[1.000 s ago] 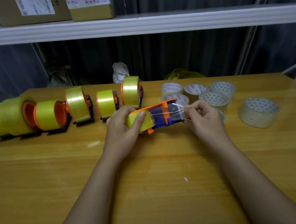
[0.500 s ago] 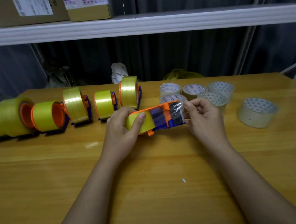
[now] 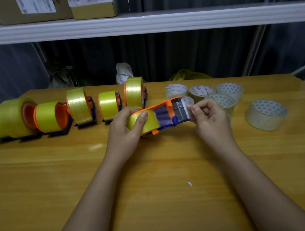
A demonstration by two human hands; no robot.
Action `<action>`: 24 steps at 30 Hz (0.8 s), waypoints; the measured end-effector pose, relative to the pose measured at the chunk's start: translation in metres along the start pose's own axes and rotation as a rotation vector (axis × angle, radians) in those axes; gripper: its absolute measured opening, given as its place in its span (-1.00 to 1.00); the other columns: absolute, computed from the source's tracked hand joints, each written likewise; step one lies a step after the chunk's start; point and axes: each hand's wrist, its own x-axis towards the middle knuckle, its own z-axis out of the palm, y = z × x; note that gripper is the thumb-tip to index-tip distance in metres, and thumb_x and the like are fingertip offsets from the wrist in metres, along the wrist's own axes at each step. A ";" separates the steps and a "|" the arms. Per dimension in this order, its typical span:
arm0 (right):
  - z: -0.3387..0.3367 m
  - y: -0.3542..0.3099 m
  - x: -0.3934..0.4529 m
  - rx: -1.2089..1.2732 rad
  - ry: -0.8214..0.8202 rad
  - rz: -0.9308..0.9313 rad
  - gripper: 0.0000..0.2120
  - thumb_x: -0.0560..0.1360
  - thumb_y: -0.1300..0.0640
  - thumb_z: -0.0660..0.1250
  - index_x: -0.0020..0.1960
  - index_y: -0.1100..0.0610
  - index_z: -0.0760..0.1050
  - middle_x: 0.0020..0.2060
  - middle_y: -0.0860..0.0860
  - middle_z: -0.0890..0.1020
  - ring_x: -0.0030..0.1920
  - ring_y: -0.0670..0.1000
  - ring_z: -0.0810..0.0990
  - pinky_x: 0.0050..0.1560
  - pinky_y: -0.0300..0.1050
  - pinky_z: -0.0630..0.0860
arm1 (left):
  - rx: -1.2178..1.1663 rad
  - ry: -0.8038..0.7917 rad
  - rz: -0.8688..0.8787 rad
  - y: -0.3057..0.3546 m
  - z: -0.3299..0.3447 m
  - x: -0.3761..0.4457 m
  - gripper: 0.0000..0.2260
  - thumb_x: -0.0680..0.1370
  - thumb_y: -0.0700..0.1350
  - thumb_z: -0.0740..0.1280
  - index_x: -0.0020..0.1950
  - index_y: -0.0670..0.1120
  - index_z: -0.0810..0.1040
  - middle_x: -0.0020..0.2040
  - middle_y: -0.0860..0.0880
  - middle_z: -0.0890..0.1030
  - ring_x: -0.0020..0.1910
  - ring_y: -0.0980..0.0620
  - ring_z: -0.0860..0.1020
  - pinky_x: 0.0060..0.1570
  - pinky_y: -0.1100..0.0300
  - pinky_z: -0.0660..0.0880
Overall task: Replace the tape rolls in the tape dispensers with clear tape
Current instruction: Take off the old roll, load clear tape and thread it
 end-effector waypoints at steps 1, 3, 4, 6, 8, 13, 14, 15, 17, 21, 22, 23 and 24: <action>0.000 0.000 0.000 0.020 0.011 0.013 -0.85 0.59 0.24 0.24 -0.12 0.07 0.47 -0.13 0.00 0.65 -0.09 -0.09 0.64 -0.09 -0.23 0.57 | -0.009 -0.010 -0.004 0.000 0.000 0.000 -0.81 0.57 0.10 0.26 -0.01 -0.01 0.50 -0.07 0.00 0.56 -0.04 0.01 0.54 -0.12 0.00 0.51; -0.001 -0.001 0.001 0.055 0.021 0.029 -0.83 0.60 0.26 0.22 -0.12 0.07 0.47 -0.15 -0.01 0.66 -0.12 -0.11 0.65 -0.11 -0.26 0.57 | -0.014 -0.035 -0.019 -0.002 -0.001 0.000 -0.76 0.54 0.14 0.24 0.02 0.00 0.50 -0.03 -0.02 0.55 -0.02 0.01 0.54 -0.14 0.04 0.51; -0.001 -0.002 0.000 0.067 0.023 0.036 -0.83 0.60 0.26 0.21 -0.12 0.07 0.46 -0.16 -0.02 0.66 -0.14 -0.14 0.65 -0.13 -0.29 0.57 | -0.009 -0.050 -0.022 -0.003 -0.002 0.000 -0.74 0.53 0.16 0.22 0.04 0.00 0.50 -0.01 -0.02 0.55 0.00 0.01 0.53 -0.16 0.10 0.48; -0.002 -0.004 0.001 0.088 0.029 0.049 -0.83 0.62 0.27 0.19 -0.11 0.09 0.45 -0.17 -0.03 0.66 -0.19 -0.18 0.65 -0.18 -0.33 0.56 | -0.003 -0.074 -0.015 -0.004 -0.003 0.001 -0.70 0.52 0.17 0.19 0.07 0.00 0.50 0.01 -0.02 0.53 0.02 0.02 0.51 -0.15 0.20 0.41; -0.002 -0.006 0.003 0.133 0.031 0.079 -0.83 0.63 0.28 0.16 -0.10 0.11 0.42 -0.16 0.02 0.66 -0.20 -0.15 0.67 -0.21 -0.33 0.57 | -0.028 -0.081 -0.019 -0.002 -0.004 0.001 -0.70 0.53 0.15 0.17 0.08 -0.02 0.51 0.00 0.02 0.53 0.03 0.04 0.49 -0.10 0.20 0.39; -0.004 -0.007 0.004 0.181 0.041 0.095 -0.83 0.63 0.28 0.14 -0.10 0.12 0.42 -0.12 0.11 0.67 -0.15 -0.05 0.69 -0.21 -0.29 0.59 | -0.087 -0.130 -0.057 -0.003 -0.008 0.001 -0.73 0.59 0.11 0.14 0.14 0.01 0.51 0.03 0.00 0.51 0.07 -0.03 0.48 0.02 0.01 0.45; -0.004 -0.007 0.003 0.186 0.045 0.092 -0.83 0.63 0.28 0.14 -0.10 0.13 0.42 -0.12 0.11 0.67 -0.15 -0.05 0.69 -0.22 -0.30 0.59 | -0.081 -0.138 -0.060 -0.003 -0.008 0.001 -0.75 0.61 0.07 0.14 0.15 0.01 0.51 0.03 0.01 0.49 0.07 0.00 0.46 0.02 0.04 0.44; -0.004 -0.007 0.003 0.189 0.049 0.086 -0.83 0.63 0.29 0.14 -0.10 0.13 0.42 -0.13 0.11 0.67 -0.17 -0.07 0.69 -0.23 -0.30 0.58 | -0.074 -0.140 -0.070 -0.002 -0.008 0.000 -0.77 0.63 0.04 0.13 0.16 0.01 0.50 0.02 0.05 0.46 0.07 0.05 0.44 0.01 0.09 0.42; -0.004 -0.007 0.002 0.178 0.049 0.063 -0.84 0.63 0.30 0.15 -0.10 0.15 0.42 -0.16 0.10 0.66 -0.21 -0.10 0.69 -0.25 -0.31 0.58 | -0.061 -0.136 -0.093 0.000 -0.007 0.000 -0.75 0.61 0.06 0.11 0.18 0.01 0.48 0.02 0.11 0.41 0.03 0.16 0.40 -0.04 0.18 0.36; -0.001 -0.011 -0.001 0.160 0.039 -0.004 -0.83 0.61 0.31 0.18 -0.12 0.14 0.43 -0.23 0.05 0.63 -0.24 -0.15 0.67 -0.24 -0.34 0.57 | -0.035 -0.114 -0.111 0.002 -0.006 0.001 -0.74 0.61 0.11 0.11 0.13 0.00 0.47 -0.01 0.10 0.40 0.04 0.11 0.39 -0.10 0.21 0.32; -0.001 -0.012 -0.001 0.166 0.033 -0.007 -0.83 0.61 0.32 0.18 -0.13 0.14 0.43 -0.24 0.03 0.63 -0.24 -0.17 0.66 -0.24 -0.35 0.56 | -0.020 -0.110 -0.117 0.003 -0.006 0.001 -0.75 0.60 0.14 0.16 0.11 0.01 0.47 -0.01 0.09 0.41 0.06 0.08 0.41 -0.07 0.20 0.36; -0.001 -0.012 -0.001 0.172 0.022 -0.005 -0.83 0.61 0.32 0.18 -0.12 0.13 0.43 -0.23 0.04 0.63 -0.24 -0.16 0.67 -0.24 -0.35 0.56 | -0.008 -0.106 -0.128 0.003 -0.006 0.001 -0.75 0.56 0.17 0.22 0.10 0.03 0.47 0.01 0.09 0.42 0.07 0.06 0.42 -0.03 0.16 0.41; -0.001 -0.011 0.000 0.172 0.010 0.001 -0.83 0.61 0.31 0.18 -0.12 0.14 0.43 -0.20 0.07 0.63 -0.22 -0.15 0.67 -0.23 -0.33 0.57 | -0.004 -0.102 -0.143 0.003 -0.005 0.002 -0.73 0.50 0.18 0.27 0.08 0.05 0.47 0.02 0.08 0.42 0.07 0.05 0.44 0.00 0.11 0.46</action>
